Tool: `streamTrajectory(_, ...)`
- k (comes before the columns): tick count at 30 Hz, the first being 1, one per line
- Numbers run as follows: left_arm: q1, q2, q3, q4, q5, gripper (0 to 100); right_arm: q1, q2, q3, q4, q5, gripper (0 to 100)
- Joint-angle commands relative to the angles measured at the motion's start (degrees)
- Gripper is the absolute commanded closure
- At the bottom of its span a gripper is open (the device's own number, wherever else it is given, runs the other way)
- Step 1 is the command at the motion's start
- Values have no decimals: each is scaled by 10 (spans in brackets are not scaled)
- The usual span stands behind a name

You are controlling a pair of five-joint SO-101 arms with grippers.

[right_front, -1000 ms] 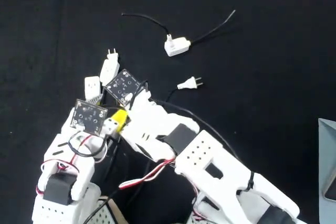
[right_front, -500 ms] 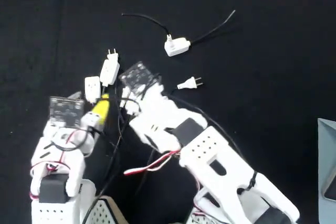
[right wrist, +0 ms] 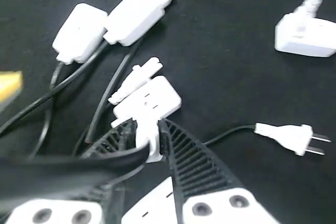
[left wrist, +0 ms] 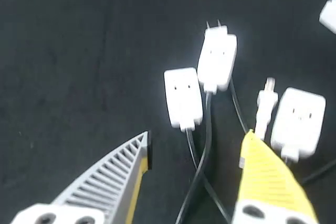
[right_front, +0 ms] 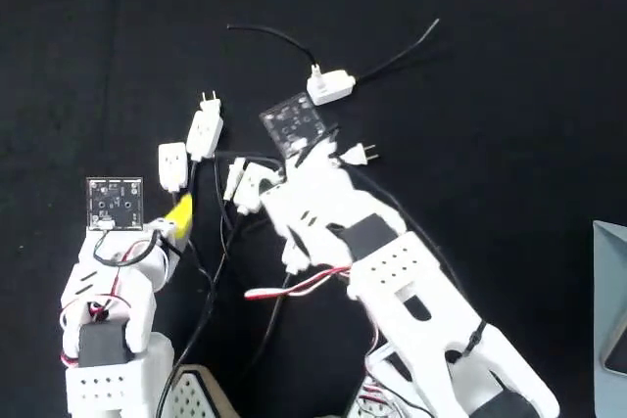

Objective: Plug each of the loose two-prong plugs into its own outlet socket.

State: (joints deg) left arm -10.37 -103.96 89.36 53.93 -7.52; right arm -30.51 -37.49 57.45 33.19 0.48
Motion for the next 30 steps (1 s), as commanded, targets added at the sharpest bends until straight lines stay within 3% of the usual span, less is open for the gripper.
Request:
streamTrajectory(1,-7,4,-52,47,-10,709,33,-15,-3,-13,5,987)
streamTrajectory(9,-7,96,-158,73,-14,711,37,-15,13,-15,5,987)
streamTrajectory(22,-7,623,-470,65,-23,706,37,-15,22,-15,5,987)
streamTrajectory(30,-2,874,-576,-20,-23,707,37,-15,23,-15,5,987)
